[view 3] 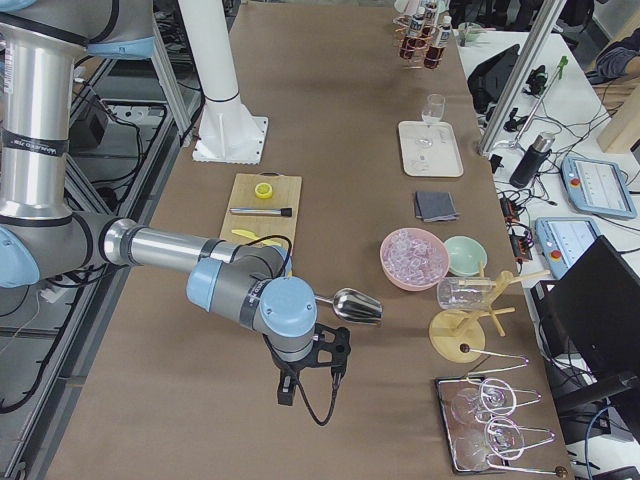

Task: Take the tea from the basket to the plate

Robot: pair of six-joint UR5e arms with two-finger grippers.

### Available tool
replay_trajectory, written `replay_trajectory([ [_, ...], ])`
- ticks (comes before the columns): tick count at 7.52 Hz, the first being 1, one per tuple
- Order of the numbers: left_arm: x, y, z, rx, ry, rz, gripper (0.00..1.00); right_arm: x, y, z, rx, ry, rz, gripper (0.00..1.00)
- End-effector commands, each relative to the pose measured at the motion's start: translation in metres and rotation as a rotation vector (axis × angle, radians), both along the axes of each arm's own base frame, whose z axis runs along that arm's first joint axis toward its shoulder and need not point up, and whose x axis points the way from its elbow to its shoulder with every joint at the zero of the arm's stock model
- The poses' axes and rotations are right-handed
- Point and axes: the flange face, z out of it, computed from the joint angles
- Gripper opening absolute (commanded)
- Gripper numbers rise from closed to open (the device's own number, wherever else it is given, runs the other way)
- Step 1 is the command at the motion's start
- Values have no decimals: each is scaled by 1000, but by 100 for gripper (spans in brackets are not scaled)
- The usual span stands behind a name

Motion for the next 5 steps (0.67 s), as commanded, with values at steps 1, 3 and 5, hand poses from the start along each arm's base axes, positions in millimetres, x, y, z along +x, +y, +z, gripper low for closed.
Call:
replay_trajectory([
  [1,-3,76,-76,75,15,-1,0,0,0,0,0,0,0,100],
  [3,31,111,-106,91,29,25,0,0,0,-1,2,0,0,100],
  [5,84,156,-138,55,53,40,0,0,0,0,0,0,0,100],
])
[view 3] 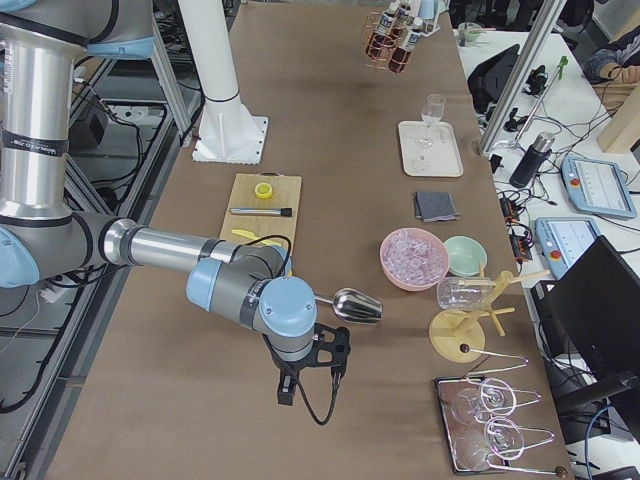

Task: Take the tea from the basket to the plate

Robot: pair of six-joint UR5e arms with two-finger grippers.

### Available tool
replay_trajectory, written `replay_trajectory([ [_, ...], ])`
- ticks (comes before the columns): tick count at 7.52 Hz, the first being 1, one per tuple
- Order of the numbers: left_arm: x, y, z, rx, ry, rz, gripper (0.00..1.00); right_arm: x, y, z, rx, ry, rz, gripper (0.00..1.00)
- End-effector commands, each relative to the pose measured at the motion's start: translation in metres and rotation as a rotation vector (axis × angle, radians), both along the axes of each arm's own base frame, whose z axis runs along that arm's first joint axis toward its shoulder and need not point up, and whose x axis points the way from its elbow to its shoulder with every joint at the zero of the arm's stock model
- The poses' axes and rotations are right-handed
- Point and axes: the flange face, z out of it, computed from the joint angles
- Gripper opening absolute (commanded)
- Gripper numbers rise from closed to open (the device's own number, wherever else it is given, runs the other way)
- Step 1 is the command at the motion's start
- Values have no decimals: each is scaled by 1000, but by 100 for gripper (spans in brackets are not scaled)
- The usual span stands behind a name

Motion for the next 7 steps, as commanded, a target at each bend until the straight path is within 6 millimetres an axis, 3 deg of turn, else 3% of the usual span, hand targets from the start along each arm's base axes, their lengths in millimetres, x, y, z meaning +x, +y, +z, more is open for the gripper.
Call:
replay_trajectory([
  [1,65,53,-37,-22,30,35,0,0,0,0,1,0,0,100],
  [3,118,65,-37,-37,33,119,0,0,0,0,-1,0,0,100],
  [5,163,96,-51,-105,53,130,0,-4,0,0,6,-58,14,100],
  [7,185,123,-73,-137,82,125,0,-7,13,21,-43,-61,12,100],
])
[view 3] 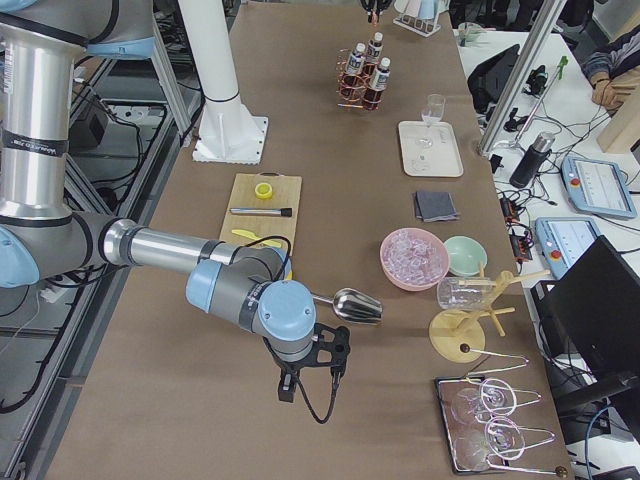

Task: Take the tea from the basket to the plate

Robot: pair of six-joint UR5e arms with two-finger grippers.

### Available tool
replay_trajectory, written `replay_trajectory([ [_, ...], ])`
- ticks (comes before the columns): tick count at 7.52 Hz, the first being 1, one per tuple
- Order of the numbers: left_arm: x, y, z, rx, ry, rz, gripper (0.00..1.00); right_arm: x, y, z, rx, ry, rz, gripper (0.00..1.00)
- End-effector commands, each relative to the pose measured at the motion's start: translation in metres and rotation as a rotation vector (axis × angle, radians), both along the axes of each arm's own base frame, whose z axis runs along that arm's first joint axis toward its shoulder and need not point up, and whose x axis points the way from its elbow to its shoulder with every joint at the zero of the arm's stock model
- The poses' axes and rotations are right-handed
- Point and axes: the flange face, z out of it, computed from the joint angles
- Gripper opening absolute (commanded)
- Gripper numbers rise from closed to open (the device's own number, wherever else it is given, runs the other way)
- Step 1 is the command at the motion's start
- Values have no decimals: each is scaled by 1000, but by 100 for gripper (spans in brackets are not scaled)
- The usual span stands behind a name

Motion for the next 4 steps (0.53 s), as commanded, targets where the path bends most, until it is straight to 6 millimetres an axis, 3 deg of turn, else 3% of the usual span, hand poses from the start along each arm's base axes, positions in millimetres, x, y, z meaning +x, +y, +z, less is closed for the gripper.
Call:
replay_trajectory([
  [1,36,43,-31,-56,38,0,0,0,27,22,-50,-20,20,100],
  [2,45,50,-39,-68,49,3,0,15,53,16,-24,-47,77,100],
  [3,55,56,-50,-59,59,20,0,8,106,4,45,-134,108,100],
  [4,63,59,-57,-61,64,29,0,-5,125,-12,58,-153,99,100],
])
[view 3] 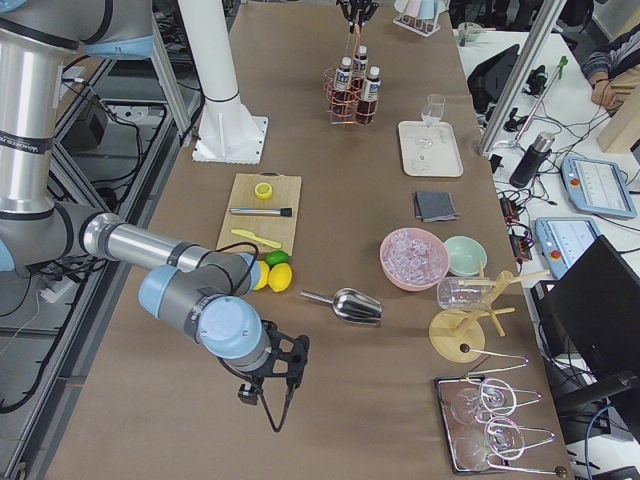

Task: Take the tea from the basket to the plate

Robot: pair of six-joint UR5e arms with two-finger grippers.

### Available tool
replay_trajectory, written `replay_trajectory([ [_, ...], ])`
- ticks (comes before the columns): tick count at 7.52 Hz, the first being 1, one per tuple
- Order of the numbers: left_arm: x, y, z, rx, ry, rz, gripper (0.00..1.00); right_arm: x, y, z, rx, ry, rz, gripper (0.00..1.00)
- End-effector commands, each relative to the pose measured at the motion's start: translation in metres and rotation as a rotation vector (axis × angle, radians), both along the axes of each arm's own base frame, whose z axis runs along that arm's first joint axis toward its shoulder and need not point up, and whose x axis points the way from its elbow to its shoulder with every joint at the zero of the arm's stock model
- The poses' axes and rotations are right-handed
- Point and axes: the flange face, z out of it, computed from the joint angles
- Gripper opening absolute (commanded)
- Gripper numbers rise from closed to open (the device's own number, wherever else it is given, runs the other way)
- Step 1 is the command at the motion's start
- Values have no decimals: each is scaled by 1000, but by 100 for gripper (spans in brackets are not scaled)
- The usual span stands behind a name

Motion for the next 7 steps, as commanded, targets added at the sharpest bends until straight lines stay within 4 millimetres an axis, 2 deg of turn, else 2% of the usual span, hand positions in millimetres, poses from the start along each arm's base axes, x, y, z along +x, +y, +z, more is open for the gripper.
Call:
replay_trajectory([
  [1,29,16,-27,-25,21,20,0,-31,32,-24,54,-68,-46,100],
  [2,43,20,-36,-24,11,17,0,-47,-5,-40,24,-58,-72,100],
  [3,52,28,-47,8,9,22,0,-80,-57,-67,-25,-43,-92,100],
  [4,60,32,-47,6,7,36,0,-125,-107,-101,15,-23,-160,100],
  [5,67,36,-49,10,5,48,0,-158,-124,-119,5,-19,-190,100],
  [6,72,32,-56,18,4,45,0,-188,-130,-144,22,-6,-229,100],
  [7,80,24,-57,28,13,46,0,-219,-151,-185,-40,-21,-166,100],
])
